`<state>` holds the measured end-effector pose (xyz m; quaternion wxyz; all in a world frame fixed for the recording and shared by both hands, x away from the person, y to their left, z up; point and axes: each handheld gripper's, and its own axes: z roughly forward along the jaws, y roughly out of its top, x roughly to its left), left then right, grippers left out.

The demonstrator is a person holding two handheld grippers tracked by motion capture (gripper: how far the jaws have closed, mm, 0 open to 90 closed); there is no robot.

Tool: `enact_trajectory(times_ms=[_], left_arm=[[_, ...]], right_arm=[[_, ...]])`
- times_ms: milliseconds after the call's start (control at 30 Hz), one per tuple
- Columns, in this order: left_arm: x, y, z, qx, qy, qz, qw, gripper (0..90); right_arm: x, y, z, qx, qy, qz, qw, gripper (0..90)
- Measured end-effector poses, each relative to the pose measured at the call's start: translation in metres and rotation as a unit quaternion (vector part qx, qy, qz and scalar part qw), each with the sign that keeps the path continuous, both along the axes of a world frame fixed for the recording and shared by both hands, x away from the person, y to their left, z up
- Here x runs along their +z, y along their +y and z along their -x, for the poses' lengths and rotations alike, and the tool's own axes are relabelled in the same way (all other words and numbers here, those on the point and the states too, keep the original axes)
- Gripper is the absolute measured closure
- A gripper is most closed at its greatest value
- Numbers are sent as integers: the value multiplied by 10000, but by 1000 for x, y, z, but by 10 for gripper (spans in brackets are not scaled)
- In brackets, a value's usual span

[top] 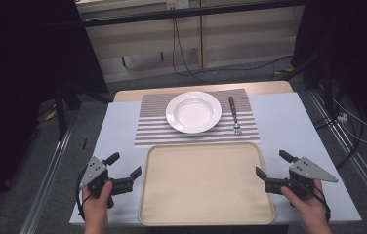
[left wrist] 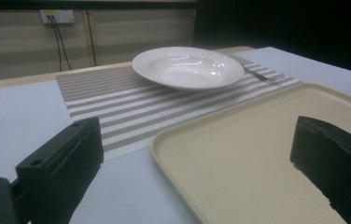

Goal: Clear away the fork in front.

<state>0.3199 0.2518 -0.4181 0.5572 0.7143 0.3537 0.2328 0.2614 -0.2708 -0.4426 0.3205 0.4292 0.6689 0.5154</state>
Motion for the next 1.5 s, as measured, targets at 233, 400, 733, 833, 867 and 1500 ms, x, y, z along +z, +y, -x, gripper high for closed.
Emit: enact_trajectory(times_ms=[233, 400, 733, 833, 867, 1500], left_arm=[[-1, 1, 1, 4, 4, 21, 10000, 28], [-1, 5, 1, 35, -9, 69, 10000, 28], [0, 5, 1, 3, 3, 160, 9999, 28], [-1, 3, 1, -52, 13, 125, 9999, 28], [-1, 3, 1, -52, 13, 125, 9999, 27], [0, 6, 5, -41, 3, 116, 9999, 27]], right_arm=[[1, 0, -2, 10, 9, -41, 10000, 24], [6, -1, -3, 19, -50, 60, 10000, 22], [17, -8, -27, -287, -57, 87, 9995, 20], [19, -6, -35, -261, -72, 131, 9995, 19], [20, -5, -38, -279, -77, 183, 9994, 18], [32, 6, -103, -539, 69, 180, 9984, 24]])
